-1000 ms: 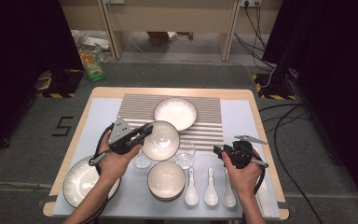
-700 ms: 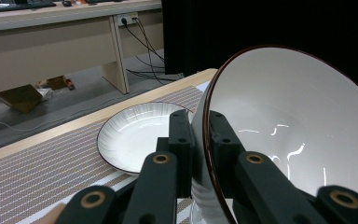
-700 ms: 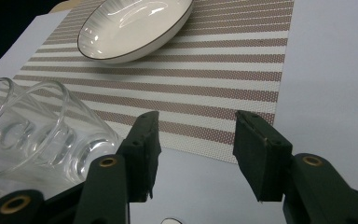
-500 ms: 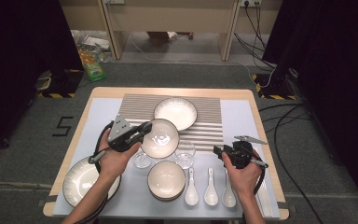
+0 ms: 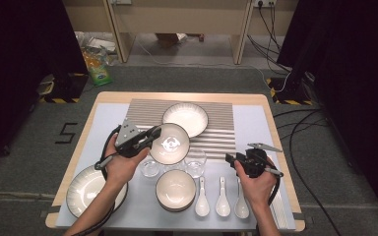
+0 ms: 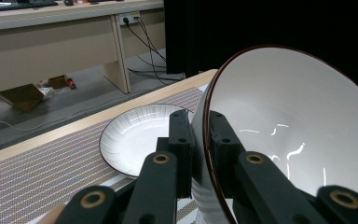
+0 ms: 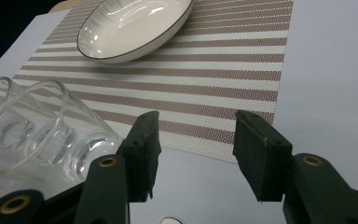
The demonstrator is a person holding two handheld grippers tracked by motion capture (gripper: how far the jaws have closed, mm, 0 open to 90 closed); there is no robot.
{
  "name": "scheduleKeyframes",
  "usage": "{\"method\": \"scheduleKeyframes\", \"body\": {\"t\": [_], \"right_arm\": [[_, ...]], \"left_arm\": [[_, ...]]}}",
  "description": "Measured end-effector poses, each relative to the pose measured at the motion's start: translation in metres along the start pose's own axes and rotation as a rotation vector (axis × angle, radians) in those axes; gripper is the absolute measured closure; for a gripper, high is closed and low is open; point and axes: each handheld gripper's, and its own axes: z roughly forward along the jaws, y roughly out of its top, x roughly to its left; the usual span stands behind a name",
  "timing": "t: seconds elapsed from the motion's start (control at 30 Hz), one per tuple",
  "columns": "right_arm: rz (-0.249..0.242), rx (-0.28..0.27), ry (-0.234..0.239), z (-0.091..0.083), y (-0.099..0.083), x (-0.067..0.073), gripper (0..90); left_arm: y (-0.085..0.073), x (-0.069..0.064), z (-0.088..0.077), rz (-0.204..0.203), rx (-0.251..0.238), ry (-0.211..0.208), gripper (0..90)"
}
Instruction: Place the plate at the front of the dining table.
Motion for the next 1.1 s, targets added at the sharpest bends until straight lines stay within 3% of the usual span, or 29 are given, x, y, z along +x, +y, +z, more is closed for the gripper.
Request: {"method": "scheduleKeyframes", "body": {"t": [1.1], "right_arm": [[0.006, 0.004, -0.002, -0.0001, -0.0003, -0.0004, 50.7]], "left_arm": [[0.0046, 0.0073, 0.0087, -0.016, 0.000, 0.011, 81.5]]}}
